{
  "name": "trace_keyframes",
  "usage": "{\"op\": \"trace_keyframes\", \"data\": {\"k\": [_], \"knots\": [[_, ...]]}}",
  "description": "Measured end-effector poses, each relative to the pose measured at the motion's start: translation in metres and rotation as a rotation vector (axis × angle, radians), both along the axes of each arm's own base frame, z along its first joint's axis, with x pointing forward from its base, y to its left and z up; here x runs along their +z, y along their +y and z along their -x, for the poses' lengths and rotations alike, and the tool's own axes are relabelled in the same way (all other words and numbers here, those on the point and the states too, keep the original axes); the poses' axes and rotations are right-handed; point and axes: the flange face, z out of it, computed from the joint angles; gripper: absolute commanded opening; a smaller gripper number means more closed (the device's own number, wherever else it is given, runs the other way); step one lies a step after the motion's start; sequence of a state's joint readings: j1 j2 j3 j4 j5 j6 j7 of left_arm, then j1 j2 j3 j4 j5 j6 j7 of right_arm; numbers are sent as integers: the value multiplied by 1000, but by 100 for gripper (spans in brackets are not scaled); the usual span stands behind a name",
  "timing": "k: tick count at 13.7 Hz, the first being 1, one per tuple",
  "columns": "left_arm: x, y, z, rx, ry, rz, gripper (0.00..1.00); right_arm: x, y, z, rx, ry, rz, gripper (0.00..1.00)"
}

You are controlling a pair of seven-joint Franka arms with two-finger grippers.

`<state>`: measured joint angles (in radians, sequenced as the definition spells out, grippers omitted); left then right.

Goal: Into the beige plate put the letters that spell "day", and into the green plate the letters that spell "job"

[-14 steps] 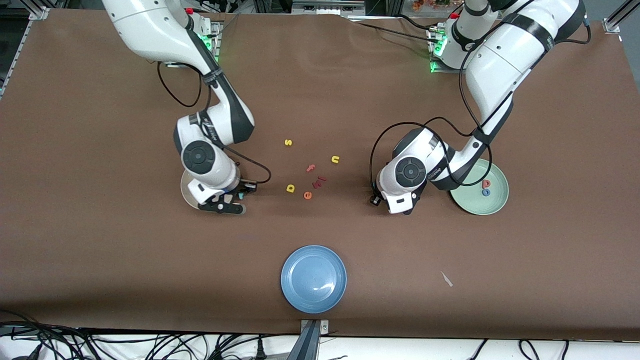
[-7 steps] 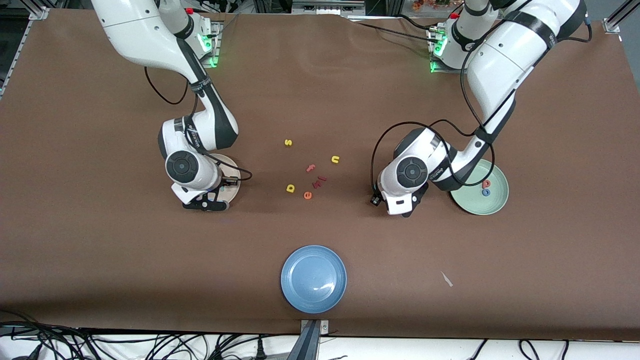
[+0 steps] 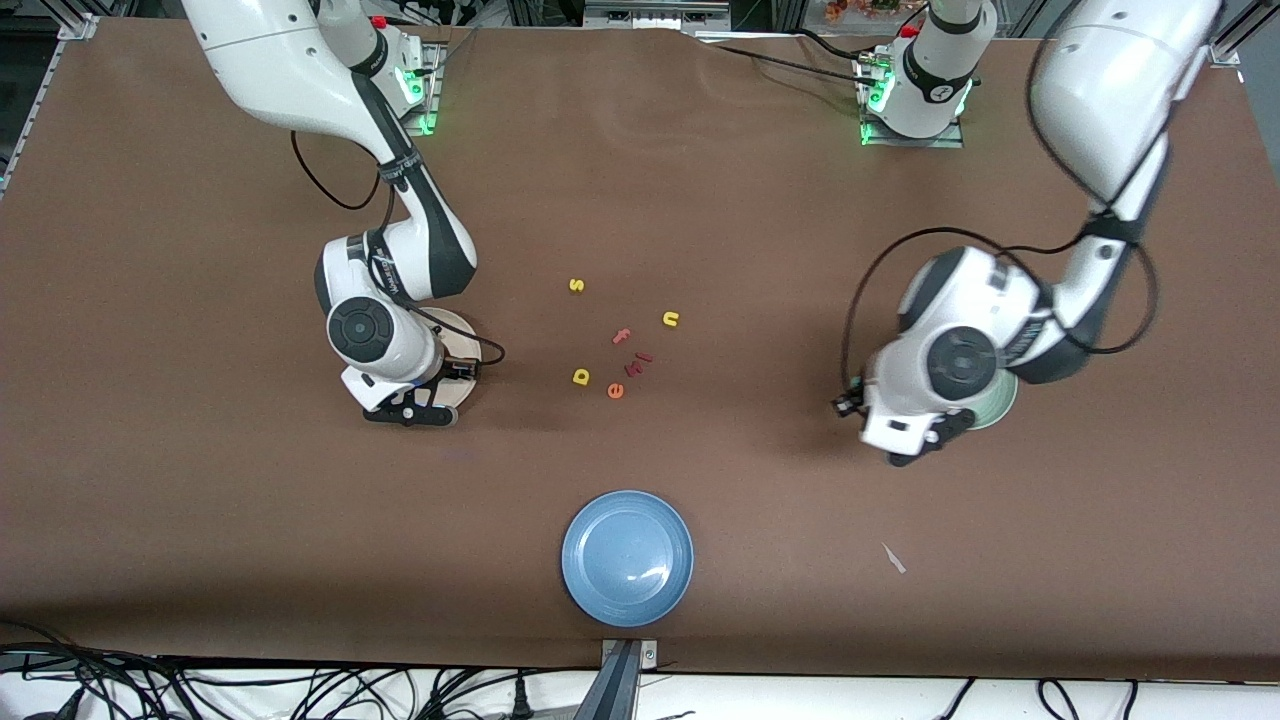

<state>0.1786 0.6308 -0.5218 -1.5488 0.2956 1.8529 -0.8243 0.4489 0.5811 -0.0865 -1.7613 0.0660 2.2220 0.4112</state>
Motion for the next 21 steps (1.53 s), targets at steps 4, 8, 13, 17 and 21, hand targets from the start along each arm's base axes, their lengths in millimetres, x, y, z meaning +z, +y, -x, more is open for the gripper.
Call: {"op": "trace_keyframes", "data": {"k": [4,8,13,17,21], "knots": [[-2,103,-6,-248,77,74,0,17,76,17,-171,-24,-41,99],[-53,157,13,-341,180,95,0,-8,142,40,-302,-51,-58,93],[-80,150,19,-356,214,116,81,-48,174,55,-359,-97,-94,81],[-47,150,-5,-381,128,119,100,-47,174,52,-352,-112,-95,76],[36,145,-39,-443,-35,111,100,-46,172,49,-323,-137,-78,67]]}}
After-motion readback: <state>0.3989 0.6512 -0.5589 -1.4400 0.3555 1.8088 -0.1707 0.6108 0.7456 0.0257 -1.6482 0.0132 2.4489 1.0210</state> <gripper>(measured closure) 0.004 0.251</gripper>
